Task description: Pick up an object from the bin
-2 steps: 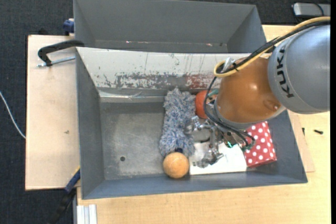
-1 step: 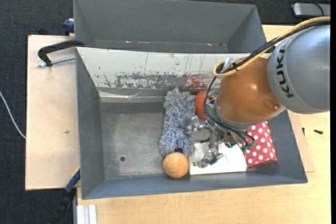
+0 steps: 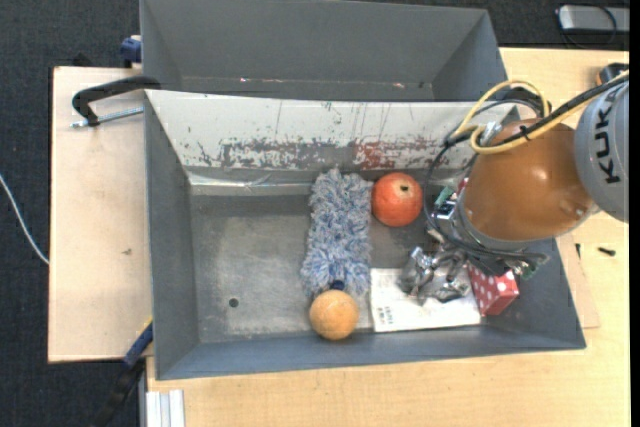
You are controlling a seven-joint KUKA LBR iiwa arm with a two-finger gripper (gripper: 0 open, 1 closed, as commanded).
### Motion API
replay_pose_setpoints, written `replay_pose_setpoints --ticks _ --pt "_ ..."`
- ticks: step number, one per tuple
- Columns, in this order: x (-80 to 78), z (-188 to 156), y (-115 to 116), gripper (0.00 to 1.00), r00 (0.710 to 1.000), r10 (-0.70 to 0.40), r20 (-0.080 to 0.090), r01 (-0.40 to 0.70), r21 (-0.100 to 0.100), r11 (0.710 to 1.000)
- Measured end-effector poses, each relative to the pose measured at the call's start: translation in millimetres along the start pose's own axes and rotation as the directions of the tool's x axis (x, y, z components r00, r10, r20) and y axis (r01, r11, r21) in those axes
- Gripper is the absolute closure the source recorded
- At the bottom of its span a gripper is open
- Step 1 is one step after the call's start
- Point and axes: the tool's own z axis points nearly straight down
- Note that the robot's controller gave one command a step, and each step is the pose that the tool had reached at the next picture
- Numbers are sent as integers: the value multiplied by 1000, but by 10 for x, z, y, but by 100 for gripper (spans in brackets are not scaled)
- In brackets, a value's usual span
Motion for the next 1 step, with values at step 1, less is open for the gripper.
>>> replay_pose_setpoints --ticks 1 --pt "0 0 0 100 1000 0 0 0 0 1000"
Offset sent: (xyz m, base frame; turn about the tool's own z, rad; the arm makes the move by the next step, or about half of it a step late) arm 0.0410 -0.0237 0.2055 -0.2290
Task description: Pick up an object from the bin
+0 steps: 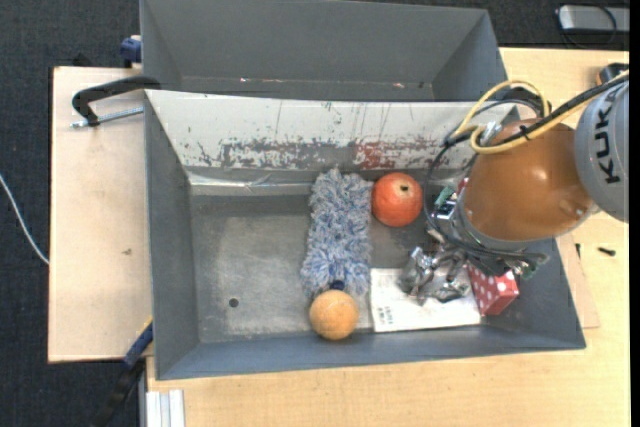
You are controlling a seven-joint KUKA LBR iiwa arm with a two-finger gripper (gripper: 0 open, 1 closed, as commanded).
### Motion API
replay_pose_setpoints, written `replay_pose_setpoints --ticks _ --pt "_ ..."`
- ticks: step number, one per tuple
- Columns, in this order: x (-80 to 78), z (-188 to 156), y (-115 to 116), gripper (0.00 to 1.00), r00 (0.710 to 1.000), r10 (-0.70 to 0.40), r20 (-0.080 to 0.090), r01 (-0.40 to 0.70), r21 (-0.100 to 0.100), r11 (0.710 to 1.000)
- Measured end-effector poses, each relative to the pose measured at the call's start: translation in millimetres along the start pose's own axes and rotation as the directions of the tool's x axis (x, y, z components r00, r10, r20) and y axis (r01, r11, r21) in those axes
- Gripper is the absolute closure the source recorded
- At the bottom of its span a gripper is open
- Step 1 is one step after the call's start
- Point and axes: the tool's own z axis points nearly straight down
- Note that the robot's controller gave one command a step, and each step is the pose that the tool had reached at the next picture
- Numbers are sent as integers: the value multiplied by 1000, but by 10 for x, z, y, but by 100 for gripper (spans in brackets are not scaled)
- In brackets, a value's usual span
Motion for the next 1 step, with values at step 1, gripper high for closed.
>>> replay_pose_setpoints --ticks 1 --pt "-143 -1995 -452 100 976 -219 -9 218 -3 976"
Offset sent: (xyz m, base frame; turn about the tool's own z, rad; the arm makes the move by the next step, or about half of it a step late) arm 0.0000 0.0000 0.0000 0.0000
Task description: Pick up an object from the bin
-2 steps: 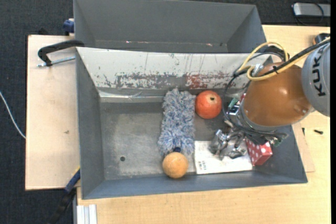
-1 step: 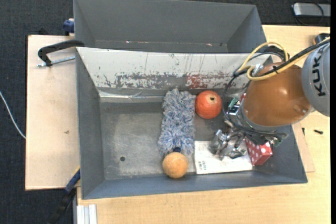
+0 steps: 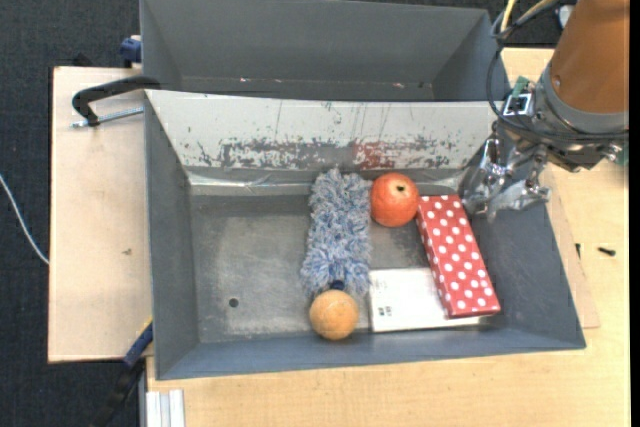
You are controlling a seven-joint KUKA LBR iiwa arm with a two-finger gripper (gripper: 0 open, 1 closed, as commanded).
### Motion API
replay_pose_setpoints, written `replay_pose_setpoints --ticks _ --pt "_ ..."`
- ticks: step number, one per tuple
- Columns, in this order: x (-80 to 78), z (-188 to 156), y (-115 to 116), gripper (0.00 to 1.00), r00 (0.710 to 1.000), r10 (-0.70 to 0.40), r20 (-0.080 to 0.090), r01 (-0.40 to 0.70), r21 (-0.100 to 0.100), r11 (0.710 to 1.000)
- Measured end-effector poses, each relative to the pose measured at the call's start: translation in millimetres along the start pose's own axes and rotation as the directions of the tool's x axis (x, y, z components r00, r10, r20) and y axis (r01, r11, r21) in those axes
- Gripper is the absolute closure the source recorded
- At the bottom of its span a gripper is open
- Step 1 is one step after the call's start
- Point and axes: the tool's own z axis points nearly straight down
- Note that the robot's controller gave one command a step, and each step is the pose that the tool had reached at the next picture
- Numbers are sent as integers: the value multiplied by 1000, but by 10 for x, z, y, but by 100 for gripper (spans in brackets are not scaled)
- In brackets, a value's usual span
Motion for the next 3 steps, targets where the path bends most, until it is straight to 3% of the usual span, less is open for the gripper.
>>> replay_pose_setpoints --ticks 1,2,3 --pt "-3 -77 -21 100 1000 -5 1 5 3 1000" --pt "-182 460 104 100 1000 -17 0 17 4 1000" --pt "-20 934 427 0 999 39 -1 -39 -1 999"
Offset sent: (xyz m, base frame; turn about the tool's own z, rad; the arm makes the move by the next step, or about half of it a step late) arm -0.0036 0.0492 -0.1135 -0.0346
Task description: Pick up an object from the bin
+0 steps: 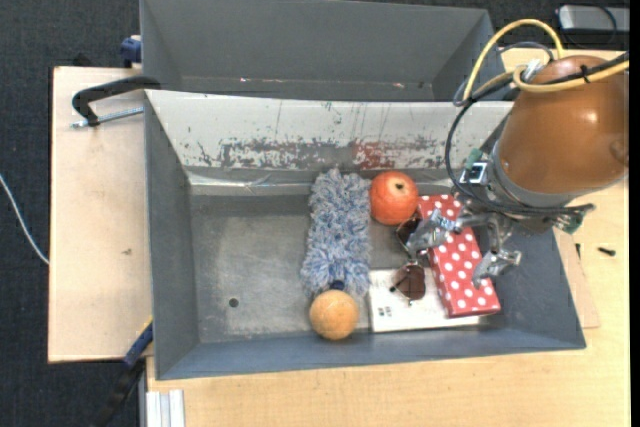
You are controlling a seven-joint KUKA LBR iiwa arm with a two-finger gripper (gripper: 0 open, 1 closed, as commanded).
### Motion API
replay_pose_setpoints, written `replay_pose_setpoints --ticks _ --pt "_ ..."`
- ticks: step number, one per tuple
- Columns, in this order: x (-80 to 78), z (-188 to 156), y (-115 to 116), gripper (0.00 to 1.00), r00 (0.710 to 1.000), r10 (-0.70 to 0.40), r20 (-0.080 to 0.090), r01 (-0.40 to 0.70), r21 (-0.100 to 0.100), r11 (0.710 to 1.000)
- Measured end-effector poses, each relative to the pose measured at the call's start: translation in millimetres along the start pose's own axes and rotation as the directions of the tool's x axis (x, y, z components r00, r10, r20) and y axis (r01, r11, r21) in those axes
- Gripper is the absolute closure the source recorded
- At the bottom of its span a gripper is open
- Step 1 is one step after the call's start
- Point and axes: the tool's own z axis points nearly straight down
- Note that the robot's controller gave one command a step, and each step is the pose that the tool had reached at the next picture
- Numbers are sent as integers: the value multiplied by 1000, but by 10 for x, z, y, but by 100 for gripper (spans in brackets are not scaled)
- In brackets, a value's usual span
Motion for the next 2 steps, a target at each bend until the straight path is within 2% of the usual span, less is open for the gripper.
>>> replay_pose_setpoints --ticks 1,2 --pt "0 -1 -1 0 1000 0 0 0 0 1000" --pt "-12 491 -71 0 1000 26 2 -26 7 1000"
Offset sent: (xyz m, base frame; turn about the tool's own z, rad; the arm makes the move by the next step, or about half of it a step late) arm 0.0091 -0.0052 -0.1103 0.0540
